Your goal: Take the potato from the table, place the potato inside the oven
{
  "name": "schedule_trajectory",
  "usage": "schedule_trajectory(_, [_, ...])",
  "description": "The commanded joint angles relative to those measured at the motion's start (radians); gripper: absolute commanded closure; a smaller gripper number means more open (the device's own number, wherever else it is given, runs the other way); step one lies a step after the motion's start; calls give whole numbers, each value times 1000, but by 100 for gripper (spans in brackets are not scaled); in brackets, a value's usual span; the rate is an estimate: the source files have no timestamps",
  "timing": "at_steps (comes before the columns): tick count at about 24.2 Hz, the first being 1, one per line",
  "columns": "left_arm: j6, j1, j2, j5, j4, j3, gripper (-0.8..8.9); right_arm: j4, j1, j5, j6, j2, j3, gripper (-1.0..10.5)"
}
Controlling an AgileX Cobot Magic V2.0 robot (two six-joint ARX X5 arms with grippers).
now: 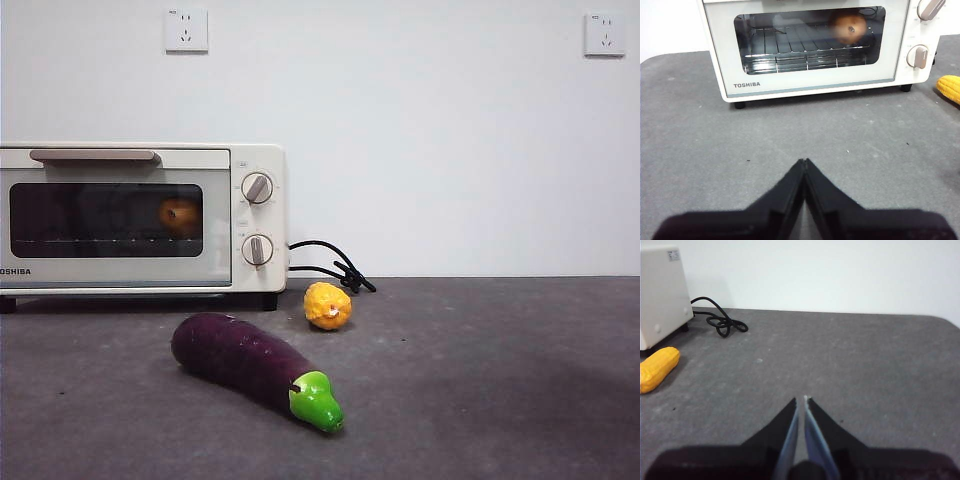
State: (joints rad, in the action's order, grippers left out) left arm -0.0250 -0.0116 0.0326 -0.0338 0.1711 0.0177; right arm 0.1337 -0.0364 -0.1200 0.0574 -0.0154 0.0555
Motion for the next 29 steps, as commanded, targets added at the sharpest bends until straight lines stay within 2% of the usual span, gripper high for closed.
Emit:
schedule_trajectory(1, [6,-3,1,0,-6,-10,816,-6,3,8,-59,8,-40,914])
schedule_trajectory(7, [6,-3,1,0,-6,-10,816,48,3,78,-42,8,-42,914])
schedule_trajectory(11, [6,-3,1,0,-6,-10,816,47,3,76,18,8,-42,914])
schedule_trajectory(29, [6,-3,0,0,-6,-10,816,47,2,76,18,4,-42,914])
